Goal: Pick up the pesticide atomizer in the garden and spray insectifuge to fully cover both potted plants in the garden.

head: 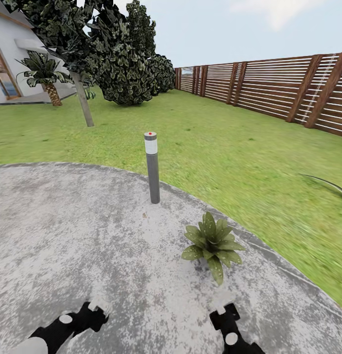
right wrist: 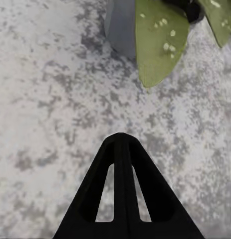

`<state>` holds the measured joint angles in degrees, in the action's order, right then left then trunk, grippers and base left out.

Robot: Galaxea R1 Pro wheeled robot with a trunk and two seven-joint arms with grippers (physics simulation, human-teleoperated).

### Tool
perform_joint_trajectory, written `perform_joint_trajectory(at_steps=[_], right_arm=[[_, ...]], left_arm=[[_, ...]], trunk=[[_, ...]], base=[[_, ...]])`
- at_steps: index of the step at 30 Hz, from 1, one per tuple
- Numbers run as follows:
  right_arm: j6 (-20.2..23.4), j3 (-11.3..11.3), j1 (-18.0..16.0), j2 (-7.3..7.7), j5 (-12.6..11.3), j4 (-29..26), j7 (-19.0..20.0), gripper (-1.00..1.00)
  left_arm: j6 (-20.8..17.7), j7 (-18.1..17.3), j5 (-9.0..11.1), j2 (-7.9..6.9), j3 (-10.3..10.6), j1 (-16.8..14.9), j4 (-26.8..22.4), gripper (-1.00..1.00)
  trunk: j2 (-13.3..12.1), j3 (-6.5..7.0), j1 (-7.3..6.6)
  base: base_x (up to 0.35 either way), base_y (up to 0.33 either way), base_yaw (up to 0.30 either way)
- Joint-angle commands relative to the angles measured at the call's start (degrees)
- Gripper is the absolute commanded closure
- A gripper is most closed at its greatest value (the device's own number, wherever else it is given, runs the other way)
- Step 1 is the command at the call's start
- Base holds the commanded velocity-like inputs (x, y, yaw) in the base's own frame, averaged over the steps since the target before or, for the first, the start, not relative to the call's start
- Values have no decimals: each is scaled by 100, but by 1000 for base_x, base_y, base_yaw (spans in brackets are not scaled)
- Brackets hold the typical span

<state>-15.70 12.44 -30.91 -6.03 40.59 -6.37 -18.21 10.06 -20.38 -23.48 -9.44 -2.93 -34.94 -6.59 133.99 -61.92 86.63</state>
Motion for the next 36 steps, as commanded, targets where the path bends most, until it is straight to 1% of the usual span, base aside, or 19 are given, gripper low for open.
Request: perform_joint_trajectory(at_steps=[1, 3, 4, 5, 6, 7, 9, 11, 12, 14, 16, 20, 21, 23, 24, 26, 27, 30, 36], right_arm=[[-246, 41, 4, 120, -306, 184, -152, 100], [-505, 40, 37, 418, -1217, 373, -228, 100], [-556, 39, 48, 570, -1572, 412, -232, 100], [-587, 36, 58, 779, -1816, 439, -234, 100], [-598, 33, 75, 901, -1901, 453, -232, 100], [-604, 30, 96, 967, -1943, 461, -229, 100], [-608, 24, 123, 985, -1975, 470, -227, 100], [-609, 22, 166, 955, -1982, 476, -227, 100], [-609, 22, 203, 919, -1983, 477, -227, -100], [-609, 21, 245, 849, -1984, 478, -227, -100], [-609, 21, 272, 831, -1984, 478, -229, -100], [-609, 21, 339, 803, -1985, 478, -231, -100], [-609, 21, 363, 768, -1985, 478, -229, -100], [-609, 21, 425, 687, -1985, 478, -227, -100], [-609, 20, 474, 654, -1985, 478, -227, -100], [-609, 15, 531, 626, -1979, 478, -227, -100], [-609, 14, 550, 617, -1979, 478, -227, -100], [-609, 13, 589, 584, -1979, 478, -227, -100], [-609, 13, 612, 546, -1983, 478, -227, -100]], left_arm=[[31, 170, 270, 12, -49, 103, 13, 100], [71, 536, 731, 25, -50, 302, 23, 100], [124, 682, 900, 23, -50, 415, 24, 100], [259, 851, 1108, 18, -50, 603, 25, 100], [369, 966, 1233, 15, -50, 719, 26, 100], [456, 1089, 1332, 14, -50, 793, 26, 100], [525, 1293, 1443, 11, -50, 866, 45, 100], [550, 1376, 1482, 34, -50, 982, 80, 100], [554, 1390, 1488, 52, -50, 1016, 88, 100], [557, 1401, 1494, 68, -50, 1051, 100, 100], [558, 1407, 1495, 72, -50, 1067, 144, 100], [558, 1631, 1514, 79, -50, 1111, 240, 100], [558, 1712, 1573, 104, -50, 1118, 247, 100], [563, 1807, 1842, 153, -50, 1141, 252, 100], [580, 1842, 2043, 166, -50, 1153, 253, 100], [595, 1867, 2290, 175, -50, 1164, 259, 100], [599, 1873, 2357, 177, -50, 1186, 258, 100], [602, 1878, 2415, 179, -50, 1219, 255, 100], [602, 1878, 2427, 180, -50, 1227, 255, 100]], trunk=[[2, -3, -1], [2, -3, -1], [2, -3, -1], [2, -3, -1], [2, -3, -1], [2, -3, -1], [2, -3, -1], [2, -3, -1], [2, -3, -1], [2, -3, -1], [2, -3, -1], [2, -3, -1], [2, -3, -1], [2, -3, -1], [2, -3, -1], [2, -3, -1], [2, -3, -1], [2, -3, -1], [2, -3, -1]], base=[[0, 0, 0], [0, 0, 0], [0, 0, 0], [0, 0, 0], [0, 0, 0], [0, 0, 0], [0, 0, 0], [0, 0, 0], [0, 0, 0], [0, 0, 0], [0, 0, 0], [0, 0, 0], [0, 0, 0], [0, 0, 0], [0, 0, 0], [0, 0, 0], [0, 0, 0], [0, 0, 0], [0, 0, 0]])
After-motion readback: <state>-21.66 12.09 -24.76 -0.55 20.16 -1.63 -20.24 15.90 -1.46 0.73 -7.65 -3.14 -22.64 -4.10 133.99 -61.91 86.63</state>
